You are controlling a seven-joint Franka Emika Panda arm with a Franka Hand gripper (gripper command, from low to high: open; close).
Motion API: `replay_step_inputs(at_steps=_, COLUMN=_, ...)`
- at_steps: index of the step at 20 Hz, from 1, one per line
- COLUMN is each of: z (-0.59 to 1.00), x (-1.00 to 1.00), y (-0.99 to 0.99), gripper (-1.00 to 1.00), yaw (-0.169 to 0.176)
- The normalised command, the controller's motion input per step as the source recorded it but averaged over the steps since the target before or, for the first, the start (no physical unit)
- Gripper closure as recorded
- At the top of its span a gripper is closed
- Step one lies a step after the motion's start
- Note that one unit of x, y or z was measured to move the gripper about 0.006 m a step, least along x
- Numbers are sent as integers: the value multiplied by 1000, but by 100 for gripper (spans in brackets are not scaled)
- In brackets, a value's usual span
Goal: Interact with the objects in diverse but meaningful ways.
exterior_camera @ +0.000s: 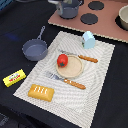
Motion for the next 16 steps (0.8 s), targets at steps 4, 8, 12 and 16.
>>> replay_step_inputs(at_steps=4, z=-114, x=725, y=-381, gripper=-100, yaw=-6)
replay_step_inputs(at_steps=8, z=-102, x=275, y=-457, gripper=-100, yaw=0)
replay_step_inputs(at_steps=12, z=-154, x=134, y=-565, gripper=-100, yaw=-7)
replay_step_inputs(at_steps=16, z=-231, x=32, y=-539, gripper=-100, yaw=-28)
